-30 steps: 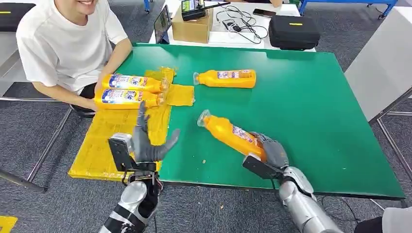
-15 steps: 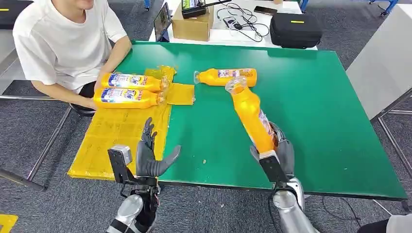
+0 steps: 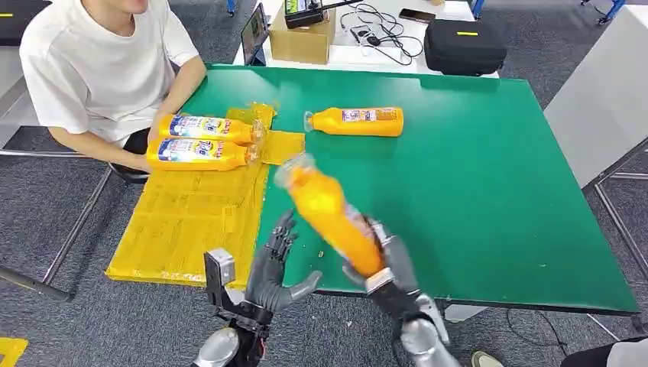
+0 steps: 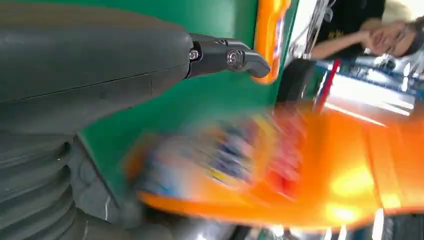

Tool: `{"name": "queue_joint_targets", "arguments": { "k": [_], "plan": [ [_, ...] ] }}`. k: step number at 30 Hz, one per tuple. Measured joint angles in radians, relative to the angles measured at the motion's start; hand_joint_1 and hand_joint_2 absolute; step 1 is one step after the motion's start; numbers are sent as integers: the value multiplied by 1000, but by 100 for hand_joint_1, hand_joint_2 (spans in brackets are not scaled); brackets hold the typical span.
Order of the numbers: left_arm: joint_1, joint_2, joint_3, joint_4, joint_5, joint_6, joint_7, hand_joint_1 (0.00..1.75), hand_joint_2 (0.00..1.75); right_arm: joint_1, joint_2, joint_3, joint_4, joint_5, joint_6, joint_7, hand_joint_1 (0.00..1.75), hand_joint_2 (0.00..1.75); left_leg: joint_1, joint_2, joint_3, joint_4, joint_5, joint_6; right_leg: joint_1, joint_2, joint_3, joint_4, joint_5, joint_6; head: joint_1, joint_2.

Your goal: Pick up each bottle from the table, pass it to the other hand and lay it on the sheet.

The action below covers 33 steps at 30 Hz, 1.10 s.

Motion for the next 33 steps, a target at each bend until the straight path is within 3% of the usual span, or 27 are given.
{"name": "queue_joint_targets", "arguments": {
  "k": [3, 11, 12, 13, 16, 17, 19, 20, 21, 28, 29, 30, 33],
  "plan": [
    [-11, 2, -14, 0, 44, -29, 20, 0, 175, -4, -1, 90, 52, 31, 18, -49, 175, 175, 0, -1, 0, 0, 0, 0, 0, 0, 0, 0, 0, 0, 0, 0],
    [-14, 9, -18, 18, 127, -67, 26, 0, 175, -78, -1, 201, 196, 47, 62, -34, 175, 175, 0, 2, -1, 0, 0, 0, 0, 0, -1, 0, 0, 0, 0, 0],
    [-13, 12, -16, 21, 147, -77, 31, 58, 175, -87, -2, 209, 211, 47, 66, -34, 175, 175, 0, 2, -1, 0, 0, 0, 0, 0, -1, 0, 0, 0, 0, 0],
    [-11, 15, -14, 21, 169, -89, 41, 134, 175, -94, -2, 215, 225, 49, 70, -33, 175, 175, 0, 3, -1, 0, 0, 0, 0, 0, -2, 0, 0, 0, 0, 0],
    [-8, 22, 1, 33, 234, -127, 66, 134, 175, -120, -2, 239, 272, 55, 88, -23, 175, 175, 0, 3, -1, 0, 0, 0, 0, 1, -2, 0, 0, 0, -1, 0],
    [-8, 22, 4, 37, 242, -131, 67, 175, 175, -129, -2, 243, 284, 55, 92, -22, 175, 175, 0, 3, -1, 0, 0, 0, 0, 1, -2, 0, 0, 0, 0, 0],
    [-6, 22, 12, 44, 251, -136, 69, 175, 175, -139, 0, 253, 305, 55, 95, -22, 175, 175, 0, 3, -1, 0, 0, 0, 0, 1, -3, 0, 0, 0, 0, 0],
    [-5, 23, 14, 47, 251, -140, 68, 175, 175, -143, 0, 257, 313, 55, 95, -22, 94, 175, 0, 3, -1, 0, 0, 0, 0, 1, -3, 0, 0, 0, 0, 0],
    [-4, 23, 16, 50, 251, -147, 64, 175, 175, -146, 1, 259, 321, 54, 95, -23, 31, 175, 0, 3, -1, 0, 0, 0, 0, 1, -3, 0, 0, 0, 0, 0],
    [-3, 35, 17, 55, 233, -185, 25, 175, 175, -148, 20, 262, 347, 38, 63, -14, 31, 175, 0, 3, -1, 0, 0, 0, 0, 1, -3, 0, 0, 0, 0, 0],
    [-3, 36, 17, 55, 232, -185, 24, 175, 175, -148, 21, 262, 349, 38, 62, -13, 0, 175, 0, 3, -1, 0, 0, 0, 0, 1, -3, 0, 0, 0, 0, 0],
    [-3, 37, 17, 55, 232, -185, 23, 175, 175, -147, 23, 262, 351, 38, 61, -13, 0, 0, 0, 3, -1, 0, 0, 0, 0, 1, -3, 0, 0, 0, 0, 0],
    [-4, 38, 17, 55, 232, -185, 22, 175, 175, -146, 25, 262, 355, 38, 51, -10, 0, 0, 0, 3, -1, 0, 0, 0, 0, 1, -3, 0, 0, 0, 0, 0]
  ]
}}
